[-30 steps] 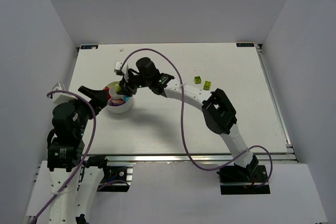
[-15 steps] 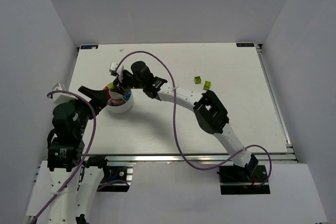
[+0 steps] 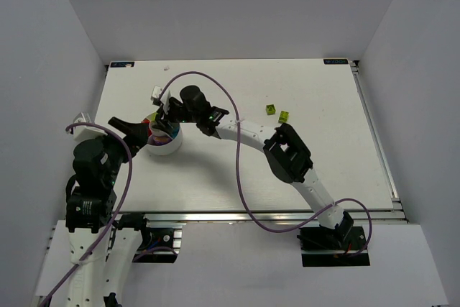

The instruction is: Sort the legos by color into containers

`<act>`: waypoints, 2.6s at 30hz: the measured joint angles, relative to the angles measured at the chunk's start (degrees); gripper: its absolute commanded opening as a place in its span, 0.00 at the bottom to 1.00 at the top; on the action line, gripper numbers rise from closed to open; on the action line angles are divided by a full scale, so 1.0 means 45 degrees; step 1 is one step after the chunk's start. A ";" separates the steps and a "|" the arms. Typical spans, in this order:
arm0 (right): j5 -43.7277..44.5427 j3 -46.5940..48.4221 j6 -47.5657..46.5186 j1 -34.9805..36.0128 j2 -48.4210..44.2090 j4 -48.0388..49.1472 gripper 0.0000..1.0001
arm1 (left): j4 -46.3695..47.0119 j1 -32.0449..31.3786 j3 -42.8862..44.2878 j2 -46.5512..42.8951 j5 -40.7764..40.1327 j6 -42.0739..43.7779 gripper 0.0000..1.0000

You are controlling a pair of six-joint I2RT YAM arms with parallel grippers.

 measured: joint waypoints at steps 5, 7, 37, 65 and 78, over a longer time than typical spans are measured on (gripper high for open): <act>-0.0068 -0.0403 -0.0015 0.0000 -0.0005 0.0078 0.63 | 0.0121 0.0000 -0.0049 0.0019 0.0131 -0.0049 0.96; -0.0102 -0.0481 -0.0024 0.0000 -0.0005 0.0097 0.64 | 0.0160 0.0000 -0.0049 0.0019 0.0151 -0.0073 0.96; 0.4245 -0.6640 0.1496 -0.9092 -0.6062 -0.7140 0.78 | 0.3322 0.0000 -0.2948 0.0112 0.3181 -0.1443 0.72; 0.4726 -0.6785 0.4017 -0.9248 -0.4308 -0.7446 0.65 | 0.3220 0.0000 -0.3531 0.0000 0.3220 -0.1875 0.73; 0.4643 -0.6785 0.3925 -0.9102 -0.4090 -0.7446 0.46 | 0.3211 0.0000 -0.3531 -0.0019 0.3211 -0.1909 0.74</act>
